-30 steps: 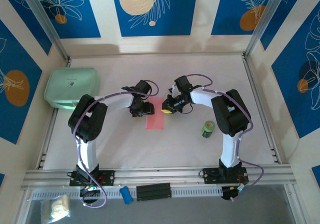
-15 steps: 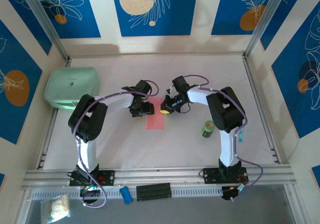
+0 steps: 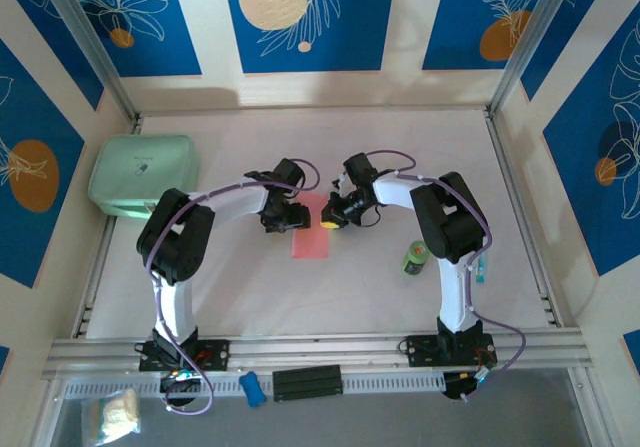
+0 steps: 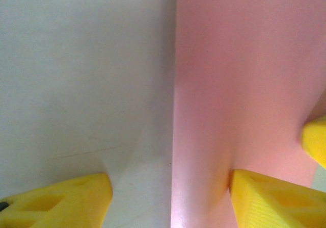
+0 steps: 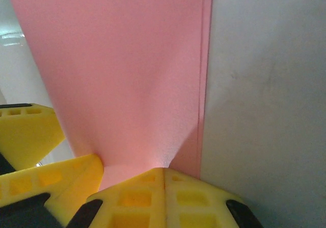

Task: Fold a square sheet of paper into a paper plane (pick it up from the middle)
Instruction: Hold the square sheet of paper at the center of the table, then first fold the square sheet of paper in half at the center of the table.

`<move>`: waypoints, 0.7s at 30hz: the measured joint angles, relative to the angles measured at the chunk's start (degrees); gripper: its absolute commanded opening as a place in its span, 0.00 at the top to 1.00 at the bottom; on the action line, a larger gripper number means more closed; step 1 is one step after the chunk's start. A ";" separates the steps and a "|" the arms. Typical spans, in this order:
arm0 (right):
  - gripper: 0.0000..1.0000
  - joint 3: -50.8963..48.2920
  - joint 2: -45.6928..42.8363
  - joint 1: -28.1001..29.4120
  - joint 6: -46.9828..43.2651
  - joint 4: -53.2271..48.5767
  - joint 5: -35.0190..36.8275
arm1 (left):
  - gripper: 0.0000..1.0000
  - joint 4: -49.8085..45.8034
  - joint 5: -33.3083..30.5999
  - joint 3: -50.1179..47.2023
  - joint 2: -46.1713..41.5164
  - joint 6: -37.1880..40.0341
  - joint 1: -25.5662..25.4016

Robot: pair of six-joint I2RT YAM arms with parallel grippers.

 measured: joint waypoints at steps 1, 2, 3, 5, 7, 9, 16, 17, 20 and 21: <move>0.95 0.00 0.00 0.00 -0.20 0.00 0.04 | 0.33 -0.46 -0.02 0.37 -0.02 0.17 -0.17; 0.96 0.00 0.00 0.00 -0.44 -0.02 0.04 | 0.33 -0.61 -0.24 0.63 -0.11 0.31 -0.31; 0.96 -0.02 0.00 0.00 -0.55 -0.02 0.04 | 0.33 -0.66 -0.57 0.87 -0.35 0.46 -0.42; 0.96 -0.04 0.00 0.00 -0.74 0.00 0.04 | 0.35 -0.87 -0.98 1.27 -1.64 0.59 -0.42; 0.96 -0.07 0.00 0.00 -0.94 0.04 0.07 | 0.40 -0.63 -1.07 1.27 -3.80 0.28 -0.42; 0.96 -0.07 0.00 0.22 -0.94 0.04 0.11 | 0.47 0.22 -0.72 1.25 -6.12 -0.46 -0.39; 0.96 -0.04 0.00 0.33 -0.96 -0.04 0.35 | 0.74 7.10 6.64 -0.61 -7.87 -3.23 -0.42; 0.96 -0.04 0.00 0.33 -0.96 -0.07 0.39 | 0.76 7.43 7.65 -0.68 -7.45 -3.58 -0.42; 0.96 -0.02 0.00 0.37 -1.20 -0.11 0.46 | 0.82 8.41 10.34 -0.31 -5.27 -3.80 -0.42; 0.96 0.02 0.00 0.37 -1.36 -0.15 0.48 | 0.83 8.48 11.04 0.04 -4.22 -3.74 -0.42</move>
